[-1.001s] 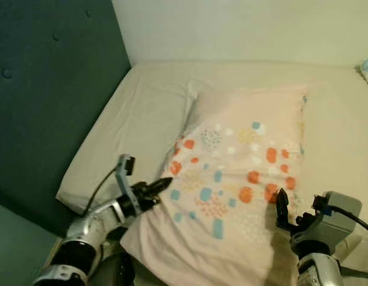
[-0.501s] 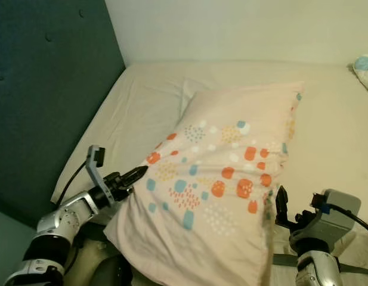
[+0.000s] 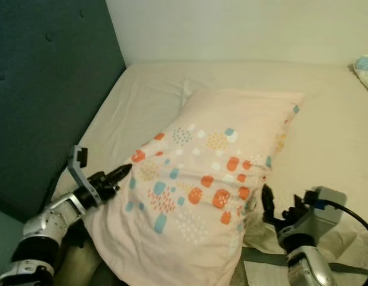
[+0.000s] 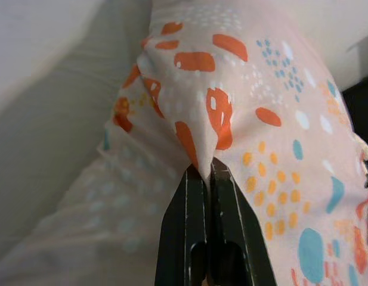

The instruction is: Clean up the room

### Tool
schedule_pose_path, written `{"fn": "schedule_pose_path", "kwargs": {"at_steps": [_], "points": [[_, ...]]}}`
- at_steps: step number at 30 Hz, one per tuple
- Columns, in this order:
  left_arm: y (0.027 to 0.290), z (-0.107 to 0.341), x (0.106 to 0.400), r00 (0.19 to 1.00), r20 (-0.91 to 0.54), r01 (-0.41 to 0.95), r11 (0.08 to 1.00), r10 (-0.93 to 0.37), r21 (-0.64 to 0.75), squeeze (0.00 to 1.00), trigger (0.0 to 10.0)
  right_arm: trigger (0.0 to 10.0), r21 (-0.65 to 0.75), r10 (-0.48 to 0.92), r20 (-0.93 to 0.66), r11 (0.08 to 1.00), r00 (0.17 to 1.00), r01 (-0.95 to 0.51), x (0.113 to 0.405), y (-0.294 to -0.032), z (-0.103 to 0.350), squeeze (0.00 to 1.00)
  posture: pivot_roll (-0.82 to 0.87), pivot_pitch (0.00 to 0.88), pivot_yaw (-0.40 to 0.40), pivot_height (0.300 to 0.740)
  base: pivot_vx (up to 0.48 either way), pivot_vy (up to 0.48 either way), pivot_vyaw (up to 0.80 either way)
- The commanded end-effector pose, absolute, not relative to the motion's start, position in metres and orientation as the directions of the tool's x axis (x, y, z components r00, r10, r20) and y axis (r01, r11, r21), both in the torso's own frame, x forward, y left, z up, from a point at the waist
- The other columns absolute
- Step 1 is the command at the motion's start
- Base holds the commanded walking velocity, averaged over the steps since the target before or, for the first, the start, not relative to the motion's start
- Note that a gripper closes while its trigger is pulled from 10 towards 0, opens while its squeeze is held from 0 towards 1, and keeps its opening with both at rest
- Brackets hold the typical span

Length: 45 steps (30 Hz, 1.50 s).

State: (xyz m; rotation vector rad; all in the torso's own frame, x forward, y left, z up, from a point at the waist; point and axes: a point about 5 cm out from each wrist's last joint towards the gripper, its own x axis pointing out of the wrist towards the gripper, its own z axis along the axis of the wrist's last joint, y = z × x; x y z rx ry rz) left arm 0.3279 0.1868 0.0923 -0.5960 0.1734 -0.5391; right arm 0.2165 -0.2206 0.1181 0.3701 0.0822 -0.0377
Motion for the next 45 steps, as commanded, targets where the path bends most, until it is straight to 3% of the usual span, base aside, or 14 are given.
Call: {"fn": "schedule_pose_path", "kwargs": {"at_steps": [1, 5, 14, 25, 27, 28, 29, 30, 31, 32, 33, 38, 45], "points": [[0.174, 0.076, 0.323, 0.836, -0.057, 0.414, 0.696, -0.546, -0.587, 0.0, 0.0, 10.0, 0.417, 0.085, -0.158, 0.909, 0.984, -0.012, 0.214, -0.206, 0.102, 1.0, -0.15, 0.184, 0.012, 0.574, 0.0, 0.0, 0.0], [0.164, 0.073, 0.325, 0.831, -0.068, 0.413, 0.695, -0.552, -0.589, 0.0, 0.0, 10.0, 0.41, 0.17, -0.196, 0.909, 0.966, -0.077, 0.209, -0.195, 0.09, 1.0, -0.15, 0.189, 0.012, 0.574, 0.0, 0.0, 0.0], [0.159, 0.074, 0.33, 0.828, -0.075, 0.413, 0.696, -0.555, -0.587, 0.0, 0.0, 10.0, 0.363, 0.177, -0.254, 0.929, 0.951, -0.076, 0.197, -0.196, 0.066, 1.0, -0.15, 0.195, 0.015, 0.574, 0.0, 0.0, 0.0], [0.152, 0.074, 0.333, 0.798, -0.088, 0.445, 0.681, -0.596, -0.581, 0.0, 0.0, 10.0, 0.337, 0.042, -0.258, 0.94, 0.965, 0.049, 0.203, -0.203, 0.06, 1.0, -0.15, 0.201, 0.032, 0.574, 0.0, 0.0, 0.0], [0.151, 0.074, 0.333, 0.796, -0.088, 0.446, 0.68, -0.598, -0.582, 0.0, 0.0, 10.0, 0.336, 0.032, -0.254, 0.94, 0.967, 0.058, 0.204, -0.204, 0.06, 0.95, -0.15, 0.202, 0.034, 0.574, 0.0, 0.0, 0.0], [0.15, 0.073, 0.333, 0.796, -0.093, 0.445, 0.682, -0.598, -0.581, 0.0, 0.0, 10.0, 0.33, 0.03, -0.255, 0.942, 0.967, 0.058, 0.206, -0.204, 0.06, 0.53, -0.16, 0.2, 0.035, 0.574, 0.0, 0.0, 0.0], [0.149, 0.072, 0.333, 0.796, -0.101, 0.443, 0.688, -0.597, -0.575, 0.0, 4.5, 10.0, 0.323, 0.027, -0.254, 0.945, 0.967, 0.059, 0.207, -0.203, 0.06, 0.0, -0.16, 0.199, 0.035, 0.574, 0.0, 0.0, 0.0], [0.149, 0.072, 0.333, 0.795, -0.105, 0.444, 0.69, -0.598, -0.572, 0.0, 7.5, 10.0, 0.32, 0.026, -0.253, 0.945, 0.967, 0.059, 0.208, -0.203, 0.06, 0.0, -0.16, 0.199, 0.035, 0.574, 0.0, 0.0, 0.0], [0.148, 0.072, 0.333, 0.794, -0.107, 0.444, 0.692, -0.598, -0.57, 0.0, 8.5, 10.0, 0.328, 0.026, -0.252, 0.943, 0.967, 0.06, 0.209, -0.202, 0.06, 0.0, -0.16, 0.198, 0.035, 0.574, 0.0, 0.0, 0.0], [0.148, 0.072, 0.333, 0.794, -0.107, 0.444, 0.692, -0.598, -0.57, 0.0, 8.5, 10.0, 0.328, 0.026, -0.252, 0.943, 0.967, 0.06, 0.209, -0.202, 0.06, 0.0, -0.16, 0.198, 0.035, 0.574, 0.0, 0.0, 0.0], [0.148, 0.072, 0.334, 0.794, -0.107, 0.444, 0.692, -0.598, -0.569, 0.0, 10.0, 10.0, 0.362, 0.033, -0.251, 0.93, 0.967, 0.062, 0.21, -0.201, 0.059, 0.0, -0.16, 0.198, 0.035, 0.574, 0.0, 0.0, 0.0], [0.148, 0.072, 0.335, 0.794, -0.113, 0.444, 0.697, -0.598, -0.563, 0.0, 10.0, 10.0, 0.537, 0.117, -0.28, 0.842, 0.953, 0.054, 0.209, -0.184, 0.051, 0.0, -0.15, 0.191, 0.038, 0.574, 0.0, 0.0, 0.0], [0.149, 0.072, 0.336, 0.794, -0.132, 0.442, 0.712, -0.593, -0.545, 0.0, 10.0, 10.0, 0.542, 0.13, -0.34, 0.836, 0.931, 0.081, 0.212, -0.174, 0.037, 0.0, -0.14, 0.195, 0.044, 0.574, 0.0, 0.0, 0.0]]}}
